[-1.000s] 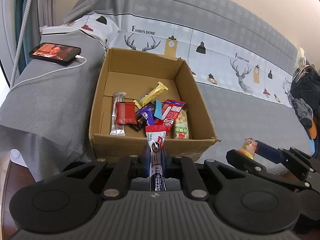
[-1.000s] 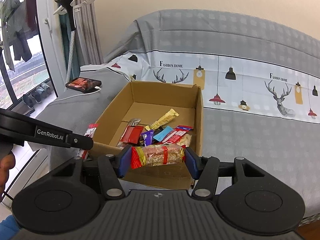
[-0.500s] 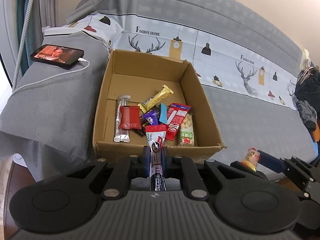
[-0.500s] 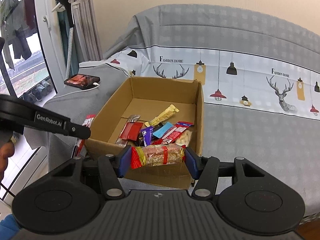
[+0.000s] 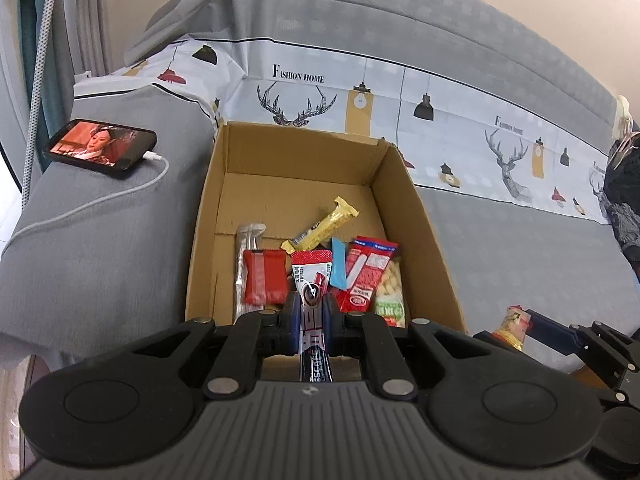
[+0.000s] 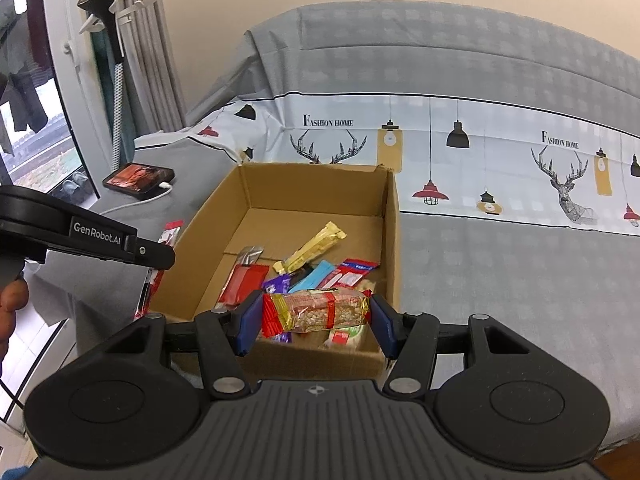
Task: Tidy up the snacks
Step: 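Carry both snacks over the box and open both tools to drop them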
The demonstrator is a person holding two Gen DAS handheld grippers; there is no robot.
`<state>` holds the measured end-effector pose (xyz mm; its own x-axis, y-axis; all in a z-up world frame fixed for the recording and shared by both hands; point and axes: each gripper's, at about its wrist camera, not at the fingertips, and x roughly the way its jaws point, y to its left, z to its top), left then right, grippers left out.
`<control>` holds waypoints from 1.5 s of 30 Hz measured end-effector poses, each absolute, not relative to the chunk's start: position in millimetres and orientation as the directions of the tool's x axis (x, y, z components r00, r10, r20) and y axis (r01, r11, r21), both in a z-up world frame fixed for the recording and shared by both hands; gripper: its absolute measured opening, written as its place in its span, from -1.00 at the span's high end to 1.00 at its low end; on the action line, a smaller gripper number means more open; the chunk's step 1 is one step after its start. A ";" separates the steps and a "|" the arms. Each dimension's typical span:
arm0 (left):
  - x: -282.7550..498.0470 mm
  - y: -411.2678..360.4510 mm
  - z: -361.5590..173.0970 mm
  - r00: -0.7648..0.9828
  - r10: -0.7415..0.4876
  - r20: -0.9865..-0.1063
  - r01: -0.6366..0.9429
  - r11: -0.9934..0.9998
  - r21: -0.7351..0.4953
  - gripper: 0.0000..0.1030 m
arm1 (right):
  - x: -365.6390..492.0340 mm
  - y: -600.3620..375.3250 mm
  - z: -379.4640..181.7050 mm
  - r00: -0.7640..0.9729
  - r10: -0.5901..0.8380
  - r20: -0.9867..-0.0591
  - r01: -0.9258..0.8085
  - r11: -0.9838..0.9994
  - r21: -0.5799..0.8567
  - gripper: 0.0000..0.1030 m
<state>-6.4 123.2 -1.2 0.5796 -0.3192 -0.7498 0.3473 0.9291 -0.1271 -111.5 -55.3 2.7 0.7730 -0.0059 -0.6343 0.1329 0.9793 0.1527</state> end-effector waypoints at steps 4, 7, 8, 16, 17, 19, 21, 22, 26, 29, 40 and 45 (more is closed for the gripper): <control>11.7 118.8 -5.5 0.572 -0.316 -0.757 0.347 0.929 -0.126 0.76 | -97.9 -60.6 1.6 0.772 -0.011 -0.636 0.133 0.980 0.145 -0.13; 24.3 113.8 -10.4 0.562 -0.314 -0.765 0.350 0.928 -0.124 0.76 | -86.8 -65.2 -2.5 0.766 -0.017 -0.642 0.141 0.980 0.143 -0.14; 28.4 112.3 -12.1 0.559 -0.313 -0.768 0.351 0.928 -0.123 0.76 | -82.8 -66.8 -4.3 0.763 -0.018 -0.646 0.146 0.979 0.144 -0.14; 58.9 102.6 -30.2 0.531 -0.305 -0.790 0.355 0.927 -0.118 0.76 | -51.6 -73.5 -21.6 0.741 -0.012 -0.672 0.152 0.977 0.150 -0.14; 62.9 101.2 -33.1 0.527 -0.302 -0.794 0.355 0.927 -0.118 0.76 | -47.7 -74.0 -24.3 0.738 -0.012 -0.675 0.153 0.977 0.151 -0.14; 69.5 99.0 -39.1 0.519 -0.298 -0.801 0.354 0.928 -0.115 0.76 | -40.8 -75.3 -29.6 0.731 -0.011 -0.682 0.157 0.976 0.152 -0.14; 76.4 96.9 -45.4 0.511 -0.292 -0.809 0.353 0.929 -0.113 0.76 | -32.6 -77.6 -35.9 0.723 -0.008 -0.691 0.159 0.975 0.156 -0.14; 80.0 95.9 -48.7 0.505 -0.289 -0.813 0.352 0.929 -0.112 0.76 | -29.0 -78.4 -38.8 0.720 -0.007 -0.694 0.160 0.975 0.156 -0.14; 93.1 92.5 -61.1 0.485 -0.279 -0.829 0.352 0.930 -0.107 0.76 | -14.5 -81.9 -49.3 0.710 0.000 -0.704 0.159 0.974 0.161 -0.14; 101.0 91.1 -69.7 0.471 -0.273 -0.839 0.349 0.931 -0.107 0.76 | -3.6 -84.8 -57.1 0.701 0.010 -0.713 0.153 0.974 0.164 -0.14; 124.6 85.5 -97.5 0.444 -0.236 -0.864 0.335 0.938 -0.084 0.76 | 24.7 -89.8 -78.3 0.678 0.025 -0.735 0.157 0.971 0.178 -0.15; 131.2 84.8 -103.2 0.441 -0.224 -0.869 0.334 0.940 -0.073 0.76 | 32.1 -90.0 -83.8 0.672 0.028 -0.740 0.155 0.972 0.178 -0.15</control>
<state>131.2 84.8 -103.2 0.4408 -0.2244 -0.8691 0.3337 0.9398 -0.0734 32.1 -90.0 -83.8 0.6722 0.0281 -0.7398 0.1551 0.9717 0.1779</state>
